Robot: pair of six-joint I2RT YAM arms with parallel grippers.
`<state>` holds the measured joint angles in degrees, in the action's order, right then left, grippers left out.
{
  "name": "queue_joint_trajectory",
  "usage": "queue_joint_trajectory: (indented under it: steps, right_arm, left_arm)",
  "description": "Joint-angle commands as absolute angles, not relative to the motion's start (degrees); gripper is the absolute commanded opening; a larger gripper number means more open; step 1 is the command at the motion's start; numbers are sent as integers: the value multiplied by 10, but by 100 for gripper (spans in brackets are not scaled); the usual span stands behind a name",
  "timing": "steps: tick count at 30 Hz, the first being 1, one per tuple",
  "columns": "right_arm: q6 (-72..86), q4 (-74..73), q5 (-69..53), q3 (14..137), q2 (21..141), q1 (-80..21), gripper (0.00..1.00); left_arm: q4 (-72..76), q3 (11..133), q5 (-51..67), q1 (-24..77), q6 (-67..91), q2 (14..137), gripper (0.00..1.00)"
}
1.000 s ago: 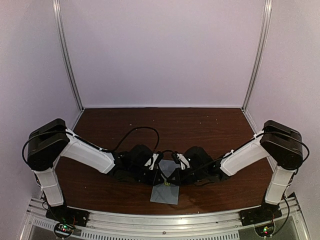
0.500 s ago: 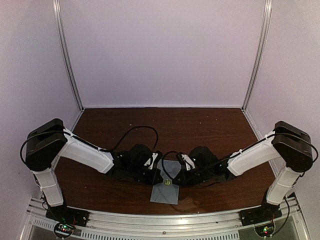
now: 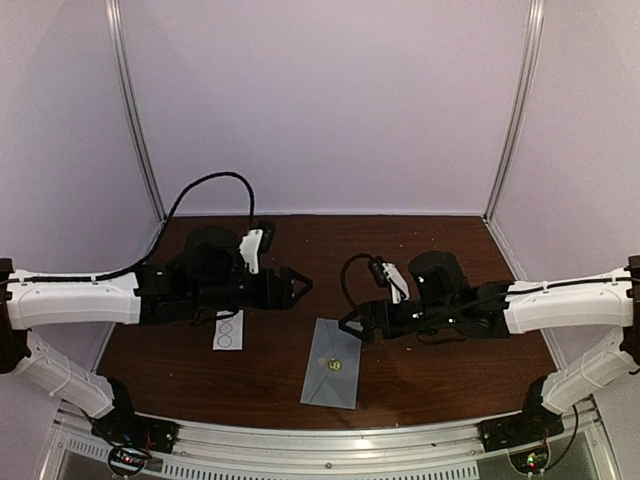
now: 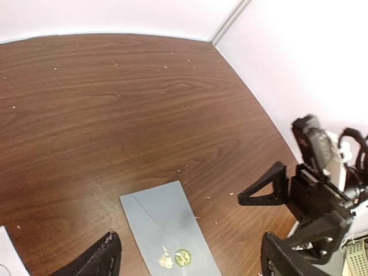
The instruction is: Place the letter into the envelope and seal it
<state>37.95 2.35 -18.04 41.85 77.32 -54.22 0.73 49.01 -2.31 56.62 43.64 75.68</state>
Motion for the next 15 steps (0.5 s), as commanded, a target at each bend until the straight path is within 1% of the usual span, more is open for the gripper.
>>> queue_joint_trajectory:
  steps: [1,5,9,12,15]
  right_arm:
    - [336,-31,-115,473,782,-527,100]
    - [318,-16,-114,502,821,-479,100]
    - [297,17,-121,496,846,-405,100]
    - [286,36,-121,475,852,-336,100]
    - [266,53,-116,444,835,-269,100]
  left_arm:
    - [-21,499,-26,516,373,770,87]
    - [30,491,30,447,339,789,88]
    - [60,461,33,360,277,783,88]
    - [97,409,59,260,256,750,88]
    - [137,338,78,134,251,695,89]
